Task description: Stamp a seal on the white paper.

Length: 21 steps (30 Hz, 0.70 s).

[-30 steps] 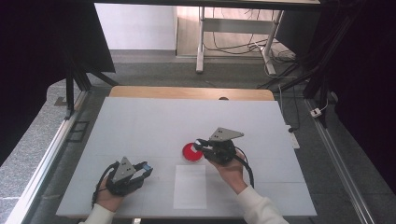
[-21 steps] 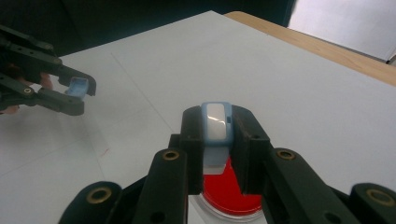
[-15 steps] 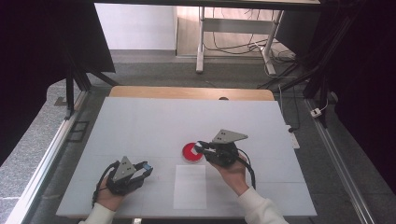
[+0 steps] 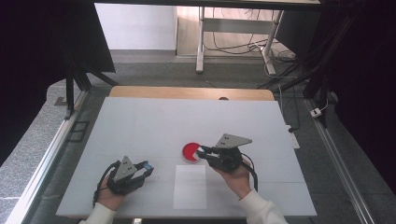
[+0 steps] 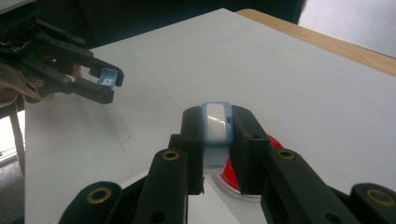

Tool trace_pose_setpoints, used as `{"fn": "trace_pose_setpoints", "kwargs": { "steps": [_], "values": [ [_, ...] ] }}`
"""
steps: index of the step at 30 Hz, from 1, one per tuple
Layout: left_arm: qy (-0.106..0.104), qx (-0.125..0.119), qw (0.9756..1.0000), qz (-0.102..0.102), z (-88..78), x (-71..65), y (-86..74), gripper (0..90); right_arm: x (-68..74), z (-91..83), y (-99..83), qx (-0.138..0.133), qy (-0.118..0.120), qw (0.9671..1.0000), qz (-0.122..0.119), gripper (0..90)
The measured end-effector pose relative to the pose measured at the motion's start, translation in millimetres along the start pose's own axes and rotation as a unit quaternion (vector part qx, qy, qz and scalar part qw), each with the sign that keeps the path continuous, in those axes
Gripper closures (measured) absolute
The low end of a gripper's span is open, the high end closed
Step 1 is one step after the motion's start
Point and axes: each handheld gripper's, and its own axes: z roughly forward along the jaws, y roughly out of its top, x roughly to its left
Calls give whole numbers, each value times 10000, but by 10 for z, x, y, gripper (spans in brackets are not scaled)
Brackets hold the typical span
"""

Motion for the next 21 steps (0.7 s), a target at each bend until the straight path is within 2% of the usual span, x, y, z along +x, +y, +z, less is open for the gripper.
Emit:
{"fn": "trace_pose_setpoints", "kwargs": {
  "steps": [9,21],
  "values": [
    [-9,17,10000,-3,7,-3,-5,641,86,-25,-20,-4,143,9999,4,754],
    [-20,4,10000,-4,10,-9,-3,641,219,-46,-80,153,325,9993,-61,754]
  ]
}}
